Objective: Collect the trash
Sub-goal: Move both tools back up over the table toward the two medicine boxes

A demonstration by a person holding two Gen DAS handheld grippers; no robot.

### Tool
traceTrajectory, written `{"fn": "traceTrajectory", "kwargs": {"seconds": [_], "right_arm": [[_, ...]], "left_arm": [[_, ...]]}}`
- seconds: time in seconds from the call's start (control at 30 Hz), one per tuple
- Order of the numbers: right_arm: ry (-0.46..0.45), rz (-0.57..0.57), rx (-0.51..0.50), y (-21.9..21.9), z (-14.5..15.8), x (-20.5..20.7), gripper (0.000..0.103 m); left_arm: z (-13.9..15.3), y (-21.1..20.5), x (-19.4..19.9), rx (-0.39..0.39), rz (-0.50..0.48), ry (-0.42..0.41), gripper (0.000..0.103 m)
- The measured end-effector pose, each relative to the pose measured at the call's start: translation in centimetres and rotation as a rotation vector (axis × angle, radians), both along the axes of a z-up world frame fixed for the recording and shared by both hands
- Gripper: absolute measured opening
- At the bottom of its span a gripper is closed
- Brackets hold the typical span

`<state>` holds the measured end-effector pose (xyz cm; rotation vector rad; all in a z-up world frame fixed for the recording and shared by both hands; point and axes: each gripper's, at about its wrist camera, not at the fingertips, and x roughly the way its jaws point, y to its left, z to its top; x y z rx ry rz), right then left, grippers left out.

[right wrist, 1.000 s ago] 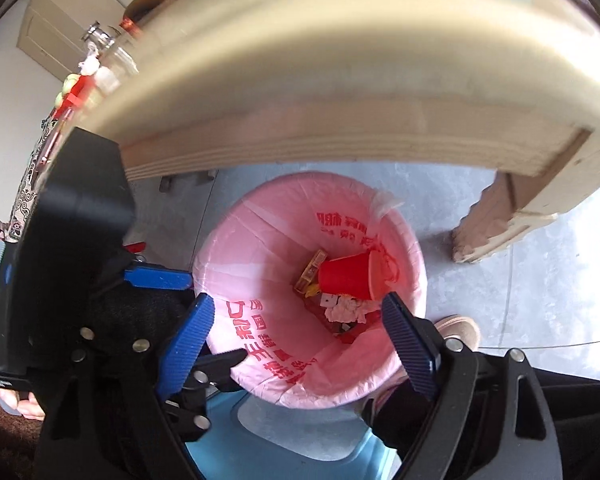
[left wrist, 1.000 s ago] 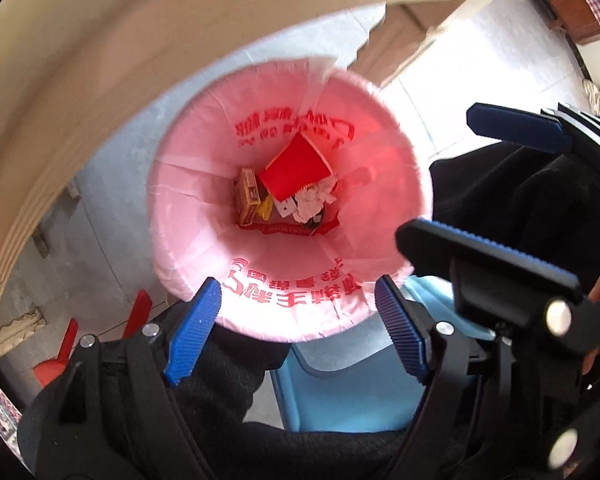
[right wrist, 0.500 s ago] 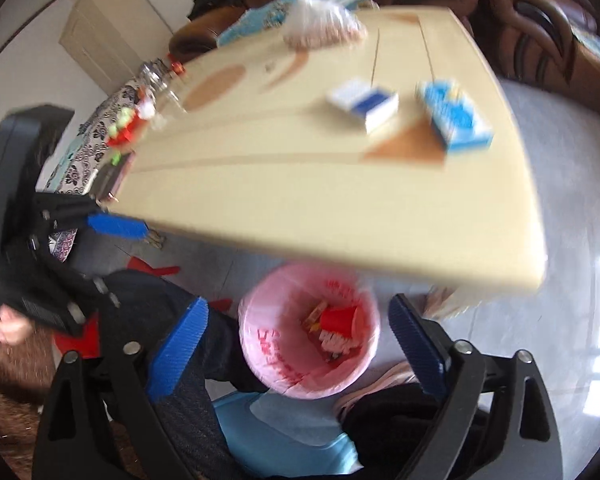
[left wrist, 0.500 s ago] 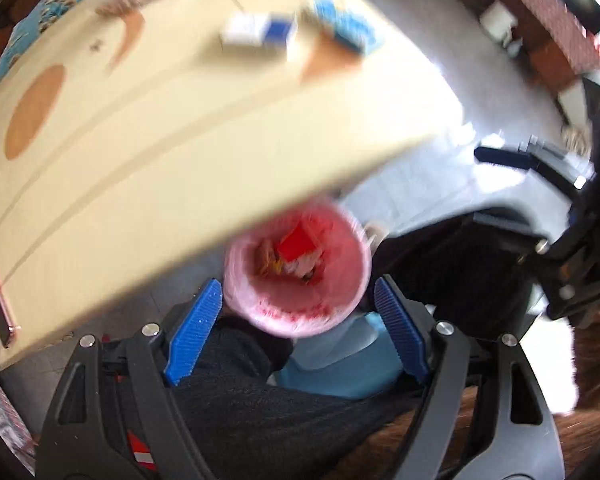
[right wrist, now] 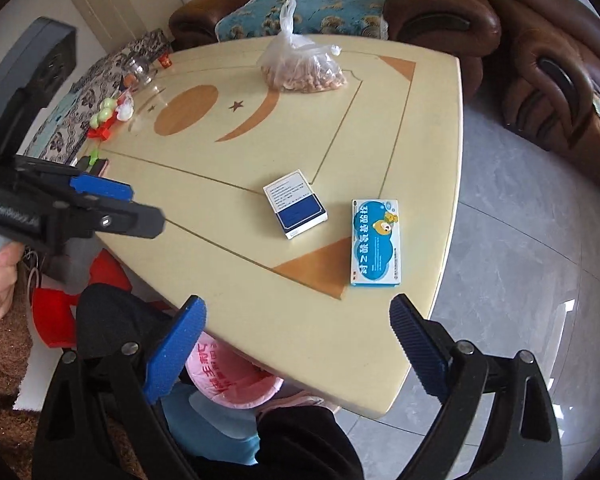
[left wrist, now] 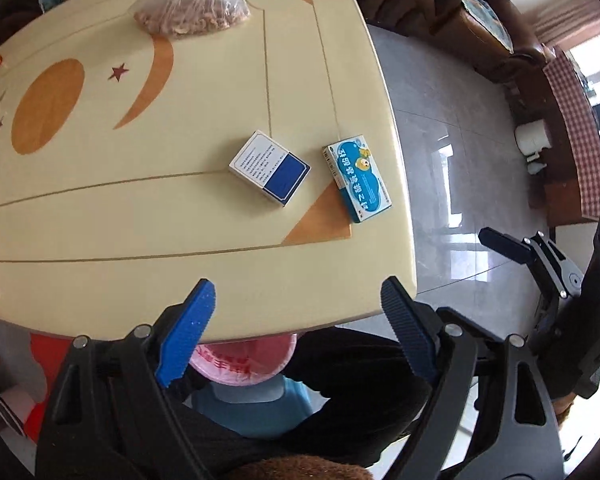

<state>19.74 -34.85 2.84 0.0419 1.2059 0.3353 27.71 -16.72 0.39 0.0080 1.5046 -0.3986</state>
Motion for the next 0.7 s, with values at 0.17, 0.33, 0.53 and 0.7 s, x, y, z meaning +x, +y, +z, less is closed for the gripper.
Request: {"fn": "traceTrajectory", "kwargs": {"seconds": [0.17, 0.33, 0.53, 0.7], "right_arm": [[0.051, 0.055, -0.005, -1.0, -1.1, 2.4, 0.091], [0.084, 0.092, -0.024, -1.3, -2.5, 4.6, 0.091], [0.143, 0.097, -0.021, -1.3, -5.5, 6.6, 0.091], [0.166, 0.108, -0.044, -1.0, -7.0, 7.7, 0.091]], "left_arm": [[-1.7, -1.6, 2.1, 0.044, 0.047, 0.048, 0.083], [-2.6, -3.2, 3.7, 0.083, 0.063, 0.065, 0.083], [-5.3, -4.1, 5.5, 0.086, 0.082, 0.125, 0.083], [-7.9, -4.5, 6.6, 0.095, 0.104, 0.175, 0.083]]}}
